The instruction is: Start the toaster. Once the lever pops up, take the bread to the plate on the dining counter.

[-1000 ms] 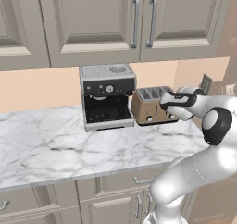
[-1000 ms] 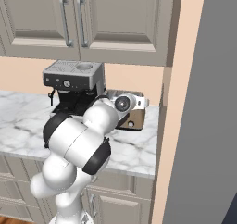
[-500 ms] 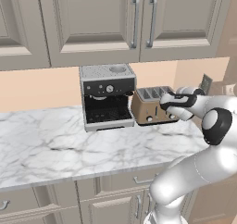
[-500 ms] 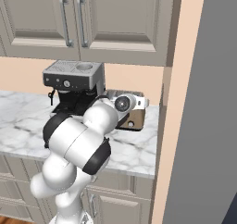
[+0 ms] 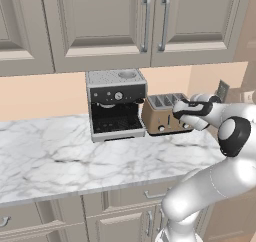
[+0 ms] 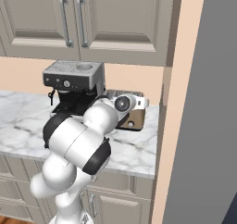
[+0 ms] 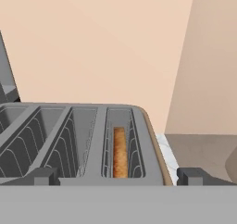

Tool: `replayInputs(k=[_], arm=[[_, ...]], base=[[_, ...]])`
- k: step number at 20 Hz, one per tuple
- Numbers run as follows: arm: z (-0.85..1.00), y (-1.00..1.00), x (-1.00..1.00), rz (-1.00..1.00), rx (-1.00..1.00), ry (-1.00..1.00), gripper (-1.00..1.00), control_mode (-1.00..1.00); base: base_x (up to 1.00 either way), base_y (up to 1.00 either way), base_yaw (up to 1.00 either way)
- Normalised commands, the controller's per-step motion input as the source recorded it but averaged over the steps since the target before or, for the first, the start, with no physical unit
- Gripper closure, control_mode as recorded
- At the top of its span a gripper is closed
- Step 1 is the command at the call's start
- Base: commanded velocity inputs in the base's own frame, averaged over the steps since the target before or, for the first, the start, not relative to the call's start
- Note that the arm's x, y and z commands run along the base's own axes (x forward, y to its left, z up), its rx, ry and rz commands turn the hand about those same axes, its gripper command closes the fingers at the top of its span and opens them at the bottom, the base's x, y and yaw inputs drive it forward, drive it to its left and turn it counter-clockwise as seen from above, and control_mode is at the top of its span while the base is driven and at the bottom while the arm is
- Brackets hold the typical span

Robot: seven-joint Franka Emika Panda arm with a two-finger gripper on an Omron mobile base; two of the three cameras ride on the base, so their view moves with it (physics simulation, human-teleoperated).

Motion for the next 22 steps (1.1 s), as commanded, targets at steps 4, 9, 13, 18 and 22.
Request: replayInputs(k=[4, 9, 13, 18, 22], arm=[[0.00, 0.00, 0.00, 0.00, 0.00, 0.00, -1.00, -1.00], [0.00, 0.00, 0.00, 0.00, 0.00, 0.00, -1.00, -1.00], [0.00, 0.00, 0.00, 0.00, 0.00, 0.00, -1.00, -1.00], [0.00, 0.00, 0.00, 0.00, 0.00, 0.00, -1.00, -1.00], [0.00, 0.00, 0.00, 0.00, 0.00, 0.00, -1.00, -1.00]], base=[[0.00, 0.00, 0.00], [0.00, 0.00, 0.00], [0.00, 0.00, 0.00], [0.00, 0.00, 0.00], [0.00, 0.00, 0.00]])
